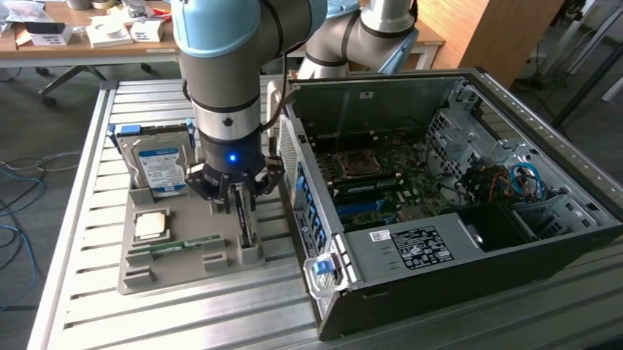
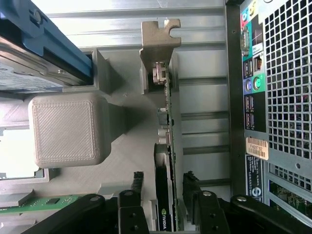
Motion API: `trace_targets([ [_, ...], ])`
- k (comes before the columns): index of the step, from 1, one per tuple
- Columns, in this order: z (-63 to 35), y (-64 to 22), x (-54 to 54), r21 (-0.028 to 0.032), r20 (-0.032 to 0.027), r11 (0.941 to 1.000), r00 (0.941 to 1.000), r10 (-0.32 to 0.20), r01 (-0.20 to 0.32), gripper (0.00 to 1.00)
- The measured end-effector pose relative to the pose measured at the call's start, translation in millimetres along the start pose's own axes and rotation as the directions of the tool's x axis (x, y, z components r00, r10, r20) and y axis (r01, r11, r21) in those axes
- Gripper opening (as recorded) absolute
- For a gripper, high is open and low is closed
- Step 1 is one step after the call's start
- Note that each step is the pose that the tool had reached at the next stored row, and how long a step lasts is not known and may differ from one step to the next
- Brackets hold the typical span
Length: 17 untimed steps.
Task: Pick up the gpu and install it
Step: 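Pick up the gpu and move the gpu toward the slot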
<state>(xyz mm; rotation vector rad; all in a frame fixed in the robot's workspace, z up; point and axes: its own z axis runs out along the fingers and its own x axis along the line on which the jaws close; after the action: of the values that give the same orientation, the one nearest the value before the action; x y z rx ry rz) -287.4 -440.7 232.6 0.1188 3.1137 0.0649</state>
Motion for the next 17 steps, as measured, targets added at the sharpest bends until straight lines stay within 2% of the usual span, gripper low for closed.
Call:
trace_targets([
  [1, 0.0, 0.0, 0.0, 0.0000, 0.0000, 1.0000, 1.0000, 0.000, 0.000, 0.46],
  [2, 0.0, 0.0, 0.0, 0.0000, 0.0000, 1.0000, 1.0000, 0.000, 0.000, 0.39],
  [17, 0.1, 0.0, -1.1, 0.0000, 0.0000, 1.0000, 1.0000, 0.000, 0.000, 0.39],
])
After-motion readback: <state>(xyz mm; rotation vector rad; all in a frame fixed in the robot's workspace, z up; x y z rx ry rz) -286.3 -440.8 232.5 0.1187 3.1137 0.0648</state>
